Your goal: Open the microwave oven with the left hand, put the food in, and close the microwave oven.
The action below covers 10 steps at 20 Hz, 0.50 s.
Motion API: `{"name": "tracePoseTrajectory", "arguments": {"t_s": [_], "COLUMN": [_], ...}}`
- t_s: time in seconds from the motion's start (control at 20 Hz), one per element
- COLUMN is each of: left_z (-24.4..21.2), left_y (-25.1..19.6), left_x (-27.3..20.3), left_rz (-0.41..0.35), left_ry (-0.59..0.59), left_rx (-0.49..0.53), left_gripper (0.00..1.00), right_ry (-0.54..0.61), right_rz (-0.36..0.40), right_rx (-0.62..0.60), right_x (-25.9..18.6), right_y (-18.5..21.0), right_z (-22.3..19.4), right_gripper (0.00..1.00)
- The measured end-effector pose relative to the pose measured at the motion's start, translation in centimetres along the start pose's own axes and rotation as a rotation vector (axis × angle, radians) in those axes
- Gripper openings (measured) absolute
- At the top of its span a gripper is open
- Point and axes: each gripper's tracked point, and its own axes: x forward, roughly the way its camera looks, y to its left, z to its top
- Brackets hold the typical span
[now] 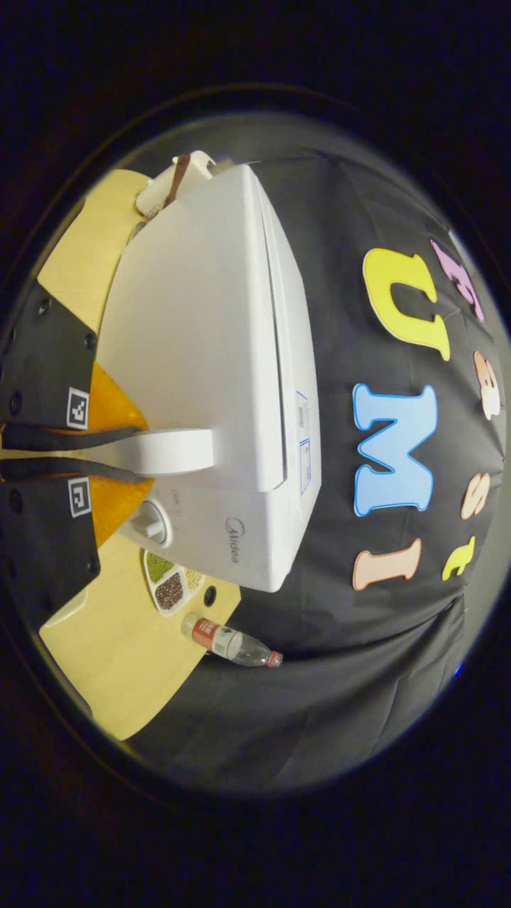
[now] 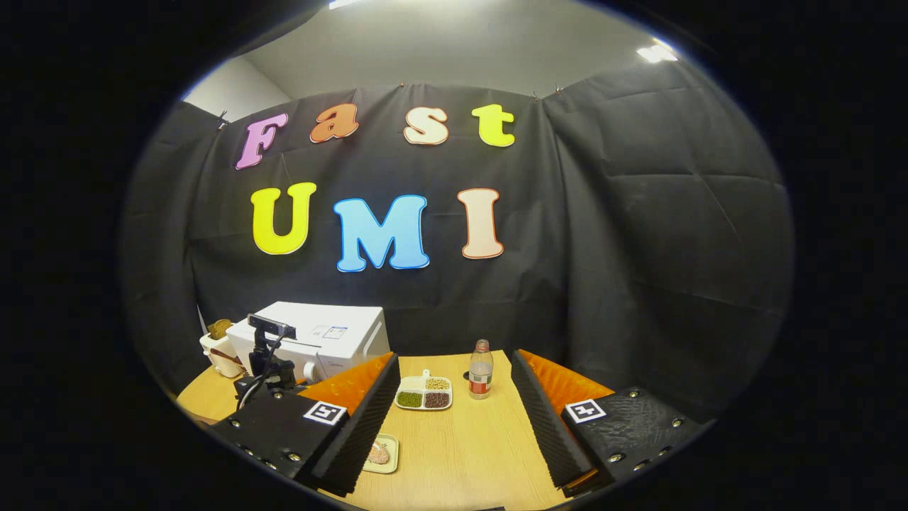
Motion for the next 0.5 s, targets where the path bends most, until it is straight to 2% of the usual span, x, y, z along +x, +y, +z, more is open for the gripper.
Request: {"name": "tracePoseTrajectory", "arguments": {"t_s": [0.15, 0.3, 0.5], "left_z": [-1.8, -3.3, -5.3], "left_y": [0.6, 1.5, 3.4], "left_x": [-4.4, -8.0, -12.5], "left_rz": [-0.037, -0.112, -0.171], "left_ry": [-0.001, 0.002, 0.026], "left_rx": [0.006, -0.031, 0.026], "left_gripper": [0.1, 0.1, 0.1], "right_ry": [0.0, 0.011, 0.004], "right_rz": [0.023, 0.059, 0.093], "right_rx": [0.008, 0.01, 0.019], "right_x": [0.3, 0.2, -0.9], "right_y": [1.1, 2.8, 5.7], "right_z": [-0.3, -0.7, -0.5], "right_gripper": [0.96, 0.96, 0.96]}}
